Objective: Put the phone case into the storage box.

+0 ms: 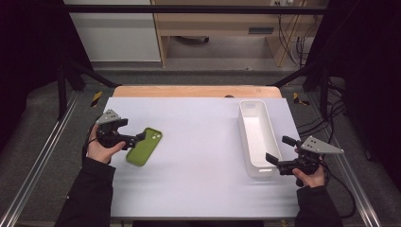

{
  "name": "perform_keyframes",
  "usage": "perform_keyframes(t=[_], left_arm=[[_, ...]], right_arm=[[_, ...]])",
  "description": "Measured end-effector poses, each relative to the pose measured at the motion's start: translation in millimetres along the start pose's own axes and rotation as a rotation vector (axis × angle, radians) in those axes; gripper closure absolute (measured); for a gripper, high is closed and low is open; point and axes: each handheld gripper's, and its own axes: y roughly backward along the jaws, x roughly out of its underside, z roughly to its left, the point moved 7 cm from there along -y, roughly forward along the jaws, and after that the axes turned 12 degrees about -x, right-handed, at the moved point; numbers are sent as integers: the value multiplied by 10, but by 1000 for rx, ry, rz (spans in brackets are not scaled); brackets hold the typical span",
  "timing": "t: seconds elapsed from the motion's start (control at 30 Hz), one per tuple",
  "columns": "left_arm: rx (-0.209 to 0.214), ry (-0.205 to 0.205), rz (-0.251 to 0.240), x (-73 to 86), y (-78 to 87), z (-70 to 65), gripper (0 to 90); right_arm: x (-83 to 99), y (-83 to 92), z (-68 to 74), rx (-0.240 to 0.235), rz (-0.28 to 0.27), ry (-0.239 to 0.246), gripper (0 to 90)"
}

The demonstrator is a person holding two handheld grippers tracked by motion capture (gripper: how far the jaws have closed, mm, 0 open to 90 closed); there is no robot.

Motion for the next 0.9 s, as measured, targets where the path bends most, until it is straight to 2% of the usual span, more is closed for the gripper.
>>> perform_keyframes(t=[0.43,0.9], left_arm=[[-15,7,42,115,-185,104,13],[-28,17,81,205,-287,178,14]], right_arm=[[4,-2,1,5,3,-2,5],[10,-6,-1,5,7,-3,5]])
